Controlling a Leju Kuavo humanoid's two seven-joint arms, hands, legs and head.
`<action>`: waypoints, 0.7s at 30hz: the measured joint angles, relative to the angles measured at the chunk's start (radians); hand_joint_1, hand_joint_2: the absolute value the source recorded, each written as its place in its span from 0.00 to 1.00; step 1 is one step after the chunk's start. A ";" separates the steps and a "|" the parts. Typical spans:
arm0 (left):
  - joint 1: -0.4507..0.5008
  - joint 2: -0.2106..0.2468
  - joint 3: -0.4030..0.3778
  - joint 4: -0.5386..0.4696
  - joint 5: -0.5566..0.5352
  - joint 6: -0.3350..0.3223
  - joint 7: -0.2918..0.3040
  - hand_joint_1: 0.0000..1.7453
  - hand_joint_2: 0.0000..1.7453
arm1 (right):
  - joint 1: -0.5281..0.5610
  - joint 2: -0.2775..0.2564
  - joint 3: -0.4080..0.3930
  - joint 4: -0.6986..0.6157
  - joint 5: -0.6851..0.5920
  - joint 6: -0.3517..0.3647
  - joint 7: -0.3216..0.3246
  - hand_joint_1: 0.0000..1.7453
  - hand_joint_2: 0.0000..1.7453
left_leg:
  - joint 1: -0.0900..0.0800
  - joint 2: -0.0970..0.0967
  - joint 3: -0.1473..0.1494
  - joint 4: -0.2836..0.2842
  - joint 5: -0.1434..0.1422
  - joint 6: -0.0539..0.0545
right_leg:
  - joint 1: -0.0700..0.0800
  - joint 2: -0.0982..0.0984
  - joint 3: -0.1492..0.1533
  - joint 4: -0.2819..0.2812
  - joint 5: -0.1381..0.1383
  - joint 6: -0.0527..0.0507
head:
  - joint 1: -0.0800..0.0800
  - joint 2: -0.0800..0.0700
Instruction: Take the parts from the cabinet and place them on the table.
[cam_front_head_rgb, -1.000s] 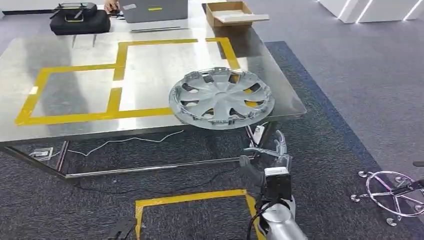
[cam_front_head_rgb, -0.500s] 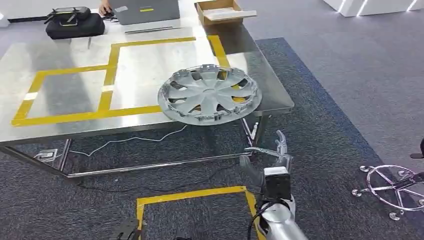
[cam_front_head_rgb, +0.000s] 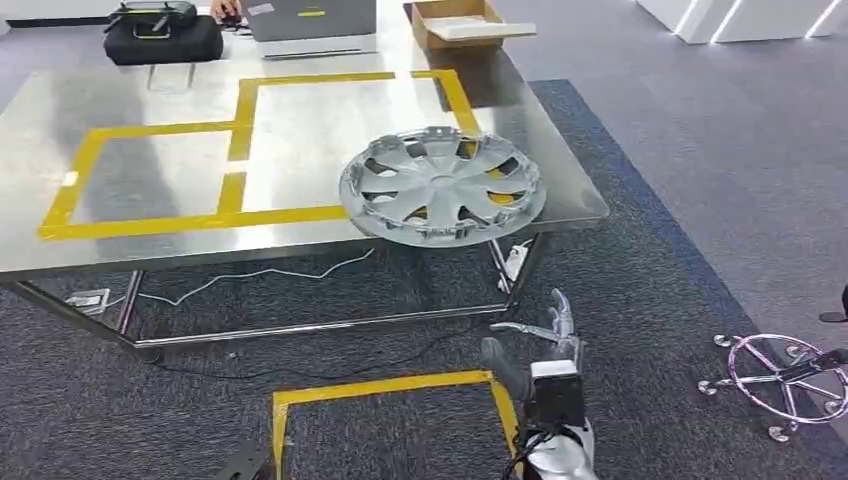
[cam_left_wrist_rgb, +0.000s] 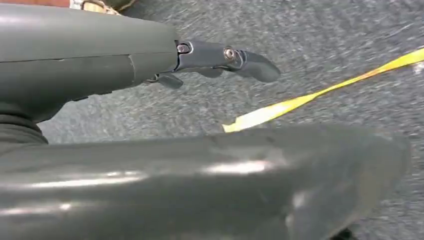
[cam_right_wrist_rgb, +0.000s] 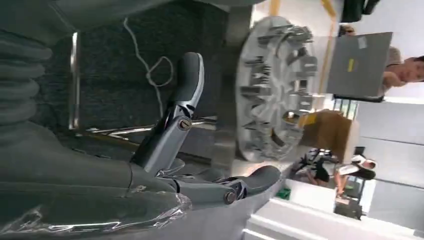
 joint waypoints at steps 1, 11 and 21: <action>0.002 0.000 0.000 0.000 -0.001 0.000 0.000 0.00 0.00 | 0.007 -0.002 0.000 -0.005 0.001 0.000 0.000 0.00 1.00 | 0.000 0.000 0.000 0.001 0.000 -0.001 | -0.001 0.000 0.035 -0.063 0.039 -0.001 | 0.000 0.000; 0.006 0.011 0.016 0.000 0.011 0.011 -0.002 0.00 0.00 | 0.066 -0.012 0.020 -0.105 0.002 0.002 0.002 0.00 1.00 | -0.003 -0.003 -0.047 0.100 -0.069 -0.044 | -0.006 0.002 0.169 -0.313 0.110 -0.052 | -0.011 0.000; 0.000 0.014 0.026 0.000 0.018 0.014 -0.015 0.00 0.00 | 0.062 -0.021 0.029 -0.119 0.001 0.010 0.012 0.00 1.00 | -0.003 -0.004 0.002 0.014 -0.009 -0.034 | 0.006 0.005 0.161 -0.308 0.111 -0.040 | -0.010 0.000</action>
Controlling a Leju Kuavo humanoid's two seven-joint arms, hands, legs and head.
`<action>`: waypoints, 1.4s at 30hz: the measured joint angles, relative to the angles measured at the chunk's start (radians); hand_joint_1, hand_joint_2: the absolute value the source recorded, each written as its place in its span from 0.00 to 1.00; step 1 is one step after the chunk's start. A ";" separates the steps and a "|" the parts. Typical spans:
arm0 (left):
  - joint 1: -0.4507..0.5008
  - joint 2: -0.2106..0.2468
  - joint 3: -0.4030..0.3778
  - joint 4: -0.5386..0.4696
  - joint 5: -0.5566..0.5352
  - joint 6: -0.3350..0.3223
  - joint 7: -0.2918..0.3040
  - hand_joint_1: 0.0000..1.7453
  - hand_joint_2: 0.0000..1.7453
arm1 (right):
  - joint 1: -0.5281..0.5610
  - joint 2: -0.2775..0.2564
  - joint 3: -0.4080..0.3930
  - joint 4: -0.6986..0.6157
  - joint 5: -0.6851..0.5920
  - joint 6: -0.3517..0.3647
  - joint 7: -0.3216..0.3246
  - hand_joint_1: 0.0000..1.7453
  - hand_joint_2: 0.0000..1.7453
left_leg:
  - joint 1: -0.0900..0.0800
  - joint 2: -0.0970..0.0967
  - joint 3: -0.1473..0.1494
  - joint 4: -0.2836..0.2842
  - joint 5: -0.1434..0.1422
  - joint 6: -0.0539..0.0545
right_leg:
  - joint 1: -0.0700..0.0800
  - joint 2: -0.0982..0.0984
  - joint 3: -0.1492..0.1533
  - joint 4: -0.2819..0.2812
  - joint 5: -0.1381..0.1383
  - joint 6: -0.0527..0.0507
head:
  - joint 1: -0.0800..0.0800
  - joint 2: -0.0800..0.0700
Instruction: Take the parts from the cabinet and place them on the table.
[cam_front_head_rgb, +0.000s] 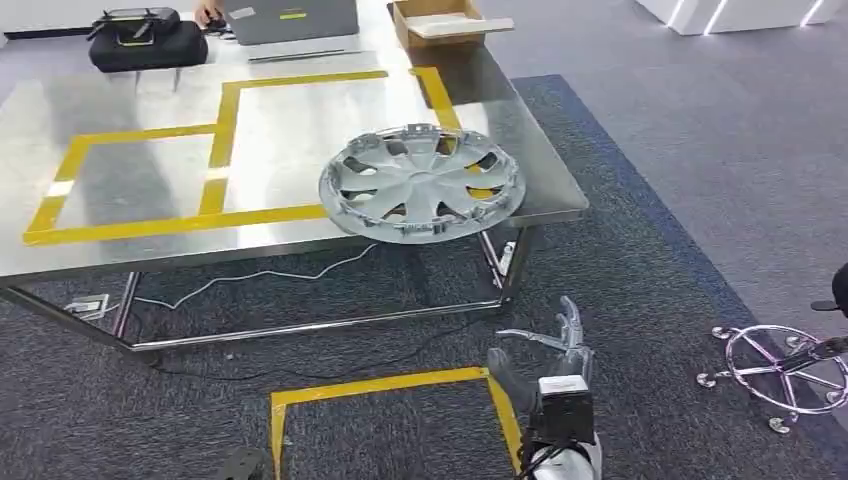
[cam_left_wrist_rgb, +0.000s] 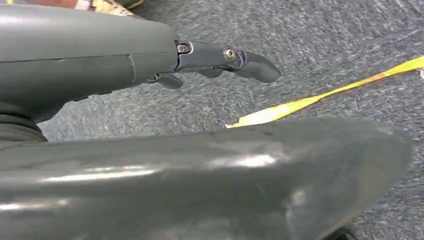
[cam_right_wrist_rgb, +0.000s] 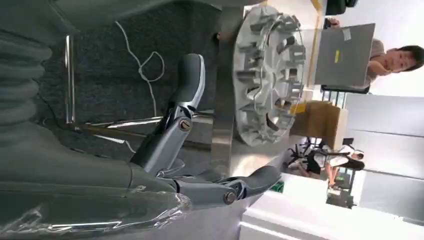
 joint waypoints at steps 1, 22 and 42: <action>-0.001 -0.001 0.000 0.000 -0.001 -0.001 -0.003 0.00 0.00 | -0.002 -0.001 0.002 0.000 0.002 0.001 0.000 0.00 1.00 | 0.000 0.000 -0.003 0.000 -0.003 0.005 | 0.000 0.000 -0.002 0.000 0.001 0.004 | -0.003 0.000; -0.017 0.001 0.018 0.000 0.002 -0.004 -0.008 0.00 0.00 | -0.046 -0.014 0.005 0.020 -0.019 0.093 0.012 0.00 1.00 | 0.000 0.001 -0.106 0.201 -0.112 -0.013 | -0.010 -0.008 -0.017 0.000 0.013 -0.014 | -0.006 0.000; -0.019 0.001 0.021 0.000 -0.010 -0.009 -0.007 0.00 0.00 | -0.048 -0.031 0.014 0.031 -0.047 0.206 0.027 0.00 1.00 | 0.001 -0.022 -0.019 0.010 0.002 0.036 | -0.006 -0.013 -0.134 0.216 -0.050 0.029 | 0.000 0.000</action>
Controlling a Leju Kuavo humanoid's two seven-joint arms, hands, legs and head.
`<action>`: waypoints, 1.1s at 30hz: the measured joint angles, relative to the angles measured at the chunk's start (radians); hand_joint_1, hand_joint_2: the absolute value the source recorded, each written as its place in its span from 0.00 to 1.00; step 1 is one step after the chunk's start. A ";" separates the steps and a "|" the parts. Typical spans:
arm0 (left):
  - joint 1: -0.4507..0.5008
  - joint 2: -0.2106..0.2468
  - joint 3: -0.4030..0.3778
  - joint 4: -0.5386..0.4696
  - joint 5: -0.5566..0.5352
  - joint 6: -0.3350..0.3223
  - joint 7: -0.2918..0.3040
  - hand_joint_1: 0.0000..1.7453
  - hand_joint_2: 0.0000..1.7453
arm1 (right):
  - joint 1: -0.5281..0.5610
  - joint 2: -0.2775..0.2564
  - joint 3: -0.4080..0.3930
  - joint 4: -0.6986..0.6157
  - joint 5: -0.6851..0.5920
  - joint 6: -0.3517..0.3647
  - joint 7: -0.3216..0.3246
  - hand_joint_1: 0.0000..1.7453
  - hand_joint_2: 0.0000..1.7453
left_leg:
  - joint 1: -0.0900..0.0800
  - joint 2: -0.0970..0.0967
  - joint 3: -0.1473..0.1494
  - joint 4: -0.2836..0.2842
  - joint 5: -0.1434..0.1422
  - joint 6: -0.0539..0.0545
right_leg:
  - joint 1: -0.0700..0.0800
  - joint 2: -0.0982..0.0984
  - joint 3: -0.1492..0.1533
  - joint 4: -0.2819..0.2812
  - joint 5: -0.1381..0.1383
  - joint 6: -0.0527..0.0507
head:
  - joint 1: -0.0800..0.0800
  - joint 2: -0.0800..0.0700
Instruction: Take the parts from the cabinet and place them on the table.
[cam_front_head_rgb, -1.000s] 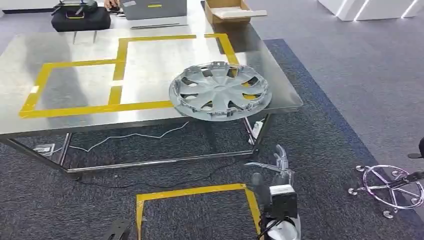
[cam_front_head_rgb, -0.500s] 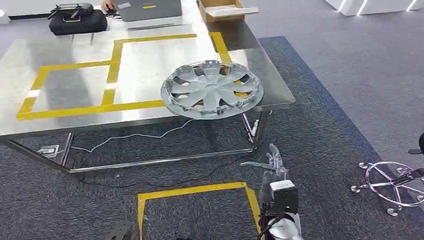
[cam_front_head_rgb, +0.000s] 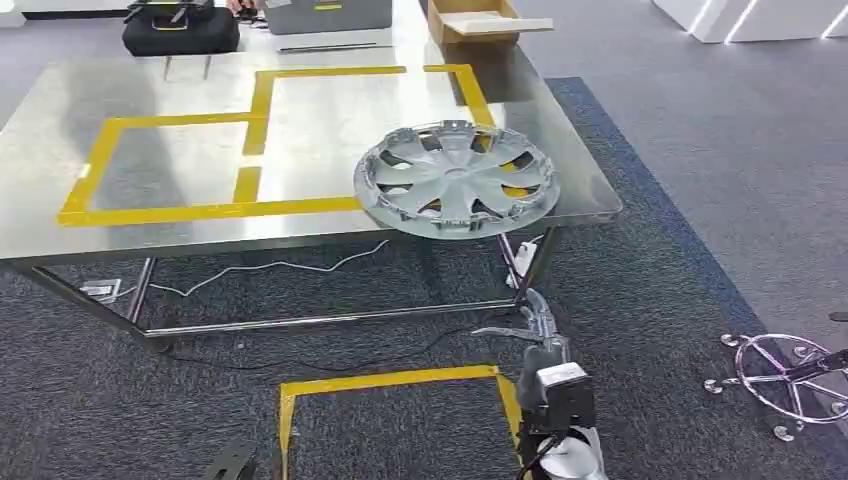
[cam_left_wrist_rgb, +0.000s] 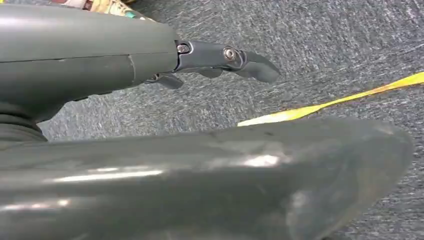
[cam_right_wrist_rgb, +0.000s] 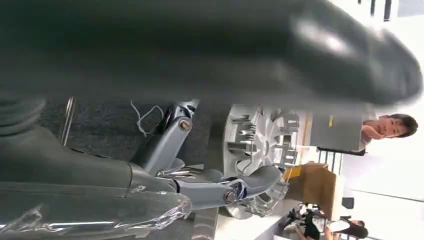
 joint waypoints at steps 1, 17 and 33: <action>-0.003 -0.001 0.000 0.000 0.000 -0.001 0.000 0.00 0.00 | 0.000 0.000 0.001 0.000 -0.006 0.008 0.000 0.00 1.00 | 0.000 -0.004 0.002 0.000 0.000 -0.001 | 0.000 0.014 0.052 -0.103 0.049 -0.005 | 0.000 0.000; -0.008 -0.006 0.000 0.000 -0.008 -0.003 -0.001 0.00 0.00 | -0.005 -0.008 0.004 -0.004 -0.005 0.028 0.006 0.00 1.00 | 0.007 0.025 -0.044 0.087 -0.002 -0.054 | -0.006 -0.021 0.116 -0.218 0.064 -0.039 | -0.009 0.000; -0.011 -0.012 0.000 0.000 -0.012 -0.004 -0.001 0.00 0.00 | -0.004 -0.014 0.006 -0.003 -0.013 0.050 0.005 0.00 1.00 | 0.009 -0.065 -0.002 0.000 0.002 -0.011 | -0.009 0.075 0.088 -0.182 0.066 -0.001 | 0.005 0.000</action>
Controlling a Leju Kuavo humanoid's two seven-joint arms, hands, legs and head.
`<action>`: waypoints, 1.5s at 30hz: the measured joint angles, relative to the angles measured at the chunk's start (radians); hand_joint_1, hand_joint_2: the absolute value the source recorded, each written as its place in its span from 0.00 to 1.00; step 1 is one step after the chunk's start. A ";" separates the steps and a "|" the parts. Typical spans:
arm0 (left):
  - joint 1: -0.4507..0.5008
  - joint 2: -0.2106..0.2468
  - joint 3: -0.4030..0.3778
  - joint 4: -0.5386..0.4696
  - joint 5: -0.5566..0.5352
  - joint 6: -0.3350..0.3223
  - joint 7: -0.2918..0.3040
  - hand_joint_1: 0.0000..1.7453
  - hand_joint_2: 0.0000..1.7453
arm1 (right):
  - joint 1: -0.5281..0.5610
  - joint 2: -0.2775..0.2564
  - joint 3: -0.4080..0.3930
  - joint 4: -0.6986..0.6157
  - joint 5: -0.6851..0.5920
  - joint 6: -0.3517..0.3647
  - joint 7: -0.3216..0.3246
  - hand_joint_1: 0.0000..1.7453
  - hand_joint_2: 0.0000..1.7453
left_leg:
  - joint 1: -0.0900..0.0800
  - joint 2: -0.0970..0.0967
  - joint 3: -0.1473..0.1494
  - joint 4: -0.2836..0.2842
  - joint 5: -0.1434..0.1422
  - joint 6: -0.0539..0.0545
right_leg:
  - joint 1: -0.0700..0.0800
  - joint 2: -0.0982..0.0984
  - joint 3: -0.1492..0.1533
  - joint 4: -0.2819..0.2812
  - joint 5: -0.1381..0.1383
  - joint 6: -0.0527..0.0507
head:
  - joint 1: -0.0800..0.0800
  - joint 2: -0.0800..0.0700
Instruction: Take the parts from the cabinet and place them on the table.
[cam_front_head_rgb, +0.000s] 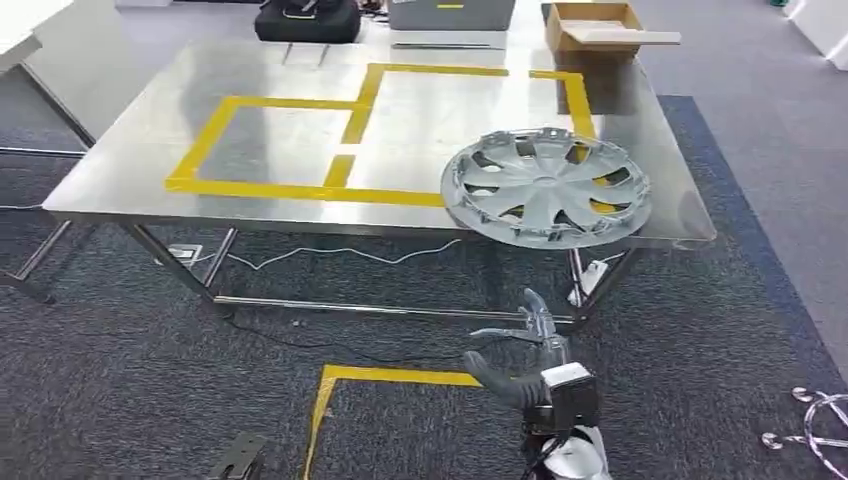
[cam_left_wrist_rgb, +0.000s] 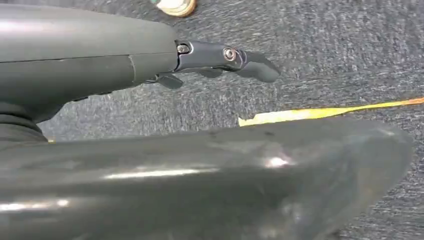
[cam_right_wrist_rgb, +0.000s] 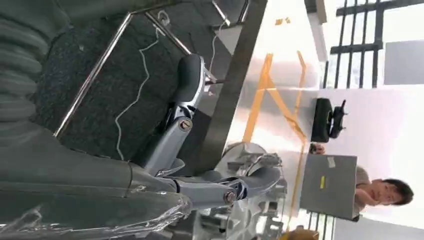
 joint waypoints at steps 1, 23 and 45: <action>-0.003 0.000 0.000 0.000 -0.001 0.000 0.000 0.00 0.00 | 0.001 0.000 0.000 0.000 -0.001 0.003 -0.001 0.00 1.00 | -0.005 -0.009 -0.005 0.005 -0.001 -0.007 | -0.006 0.017 0.018 -0.024 -0.012 -0.002 | -0.002 0.000; -0.007 -0.002 -0.005 0.000 -0.030 0.000 0.007 0.00 0.00 | 0.008 -0.010 0.006 -0.008 -0.019 0.040 -0.031 0.00 1.00 | -0.002 0.082 -0.009 0.000 0.005 0.005 | 0.006 -0.091 -0.007 0.052 -0.073 0.007 | -0.005 0.000; -0.009 -0.008 -0.006 0.000 -0.033 0.007 0.018 0.00 0.00 | 0.036 -0.035 -0.002 -0.034 -0.022 0.065 -0.035 0.00 1.00 | -0.005 0.087 -0.123 0.217 -0.058 -0.047 | 0.003 -0.128 0.034 -0.036 -0.010 -0.043 | -0.018 0.000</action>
